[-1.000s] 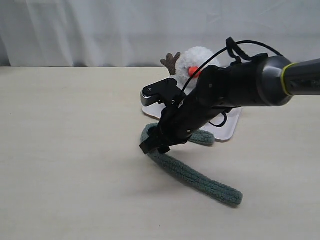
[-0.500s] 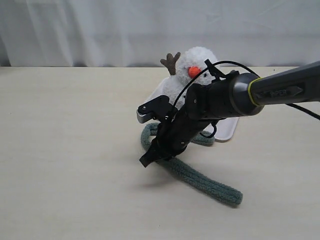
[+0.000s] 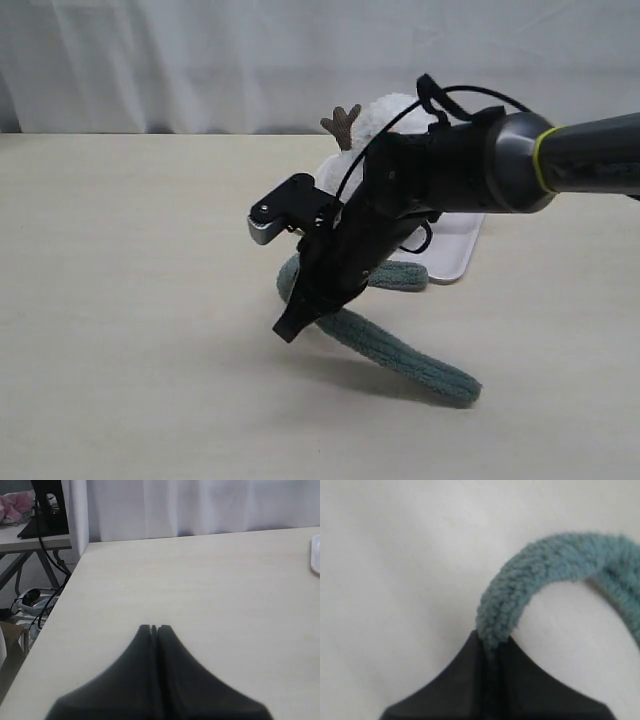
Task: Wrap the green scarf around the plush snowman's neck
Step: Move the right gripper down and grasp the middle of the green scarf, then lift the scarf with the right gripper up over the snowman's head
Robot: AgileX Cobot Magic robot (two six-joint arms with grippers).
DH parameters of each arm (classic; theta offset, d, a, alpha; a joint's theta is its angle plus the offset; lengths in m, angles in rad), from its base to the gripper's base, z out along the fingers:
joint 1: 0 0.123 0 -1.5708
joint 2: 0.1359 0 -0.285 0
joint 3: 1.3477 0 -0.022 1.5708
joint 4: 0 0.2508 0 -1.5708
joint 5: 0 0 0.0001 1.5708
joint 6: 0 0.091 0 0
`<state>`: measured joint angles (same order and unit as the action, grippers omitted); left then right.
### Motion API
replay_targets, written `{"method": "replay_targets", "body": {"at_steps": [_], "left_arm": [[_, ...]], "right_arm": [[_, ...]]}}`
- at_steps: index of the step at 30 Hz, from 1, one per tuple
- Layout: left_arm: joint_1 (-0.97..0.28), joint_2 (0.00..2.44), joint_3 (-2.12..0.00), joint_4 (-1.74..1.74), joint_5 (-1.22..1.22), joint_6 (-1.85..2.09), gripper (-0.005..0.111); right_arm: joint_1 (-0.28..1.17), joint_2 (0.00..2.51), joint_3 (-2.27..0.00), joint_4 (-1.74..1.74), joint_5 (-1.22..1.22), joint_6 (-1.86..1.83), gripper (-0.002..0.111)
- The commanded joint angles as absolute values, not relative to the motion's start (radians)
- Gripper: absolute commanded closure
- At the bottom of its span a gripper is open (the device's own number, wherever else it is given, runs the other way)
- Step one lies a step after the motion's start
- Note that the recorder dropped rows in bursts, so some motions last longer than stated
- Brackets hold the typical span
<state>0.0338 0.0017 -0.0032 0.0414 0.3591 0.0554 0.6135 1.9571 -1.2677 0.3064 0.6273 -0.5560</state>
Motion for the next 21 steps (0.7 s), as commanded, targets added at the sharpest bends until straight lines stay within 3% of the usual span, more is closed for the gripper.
{"method": "replay_targets", "body": {"at_steps": [1,13,21], "left_arm": [[0.035,0.0,0.0,0.039,0.348,0.052,0.107],[0.035,0.0,0.0,0.039,0.346,0.052,0.107],[0.035,0.0,0.0,0.039,0.346,0.052,0.107]], "right_arm": [[0.704,1.823,-1.267,0.184,0.697,-0.565,0.104],[0.767,1.551,-1.267,-0.013,0.681,-0.549,0.104],[0.703,1.555,-1.267,-0.386,0.568,-0.252,0.104]]}}
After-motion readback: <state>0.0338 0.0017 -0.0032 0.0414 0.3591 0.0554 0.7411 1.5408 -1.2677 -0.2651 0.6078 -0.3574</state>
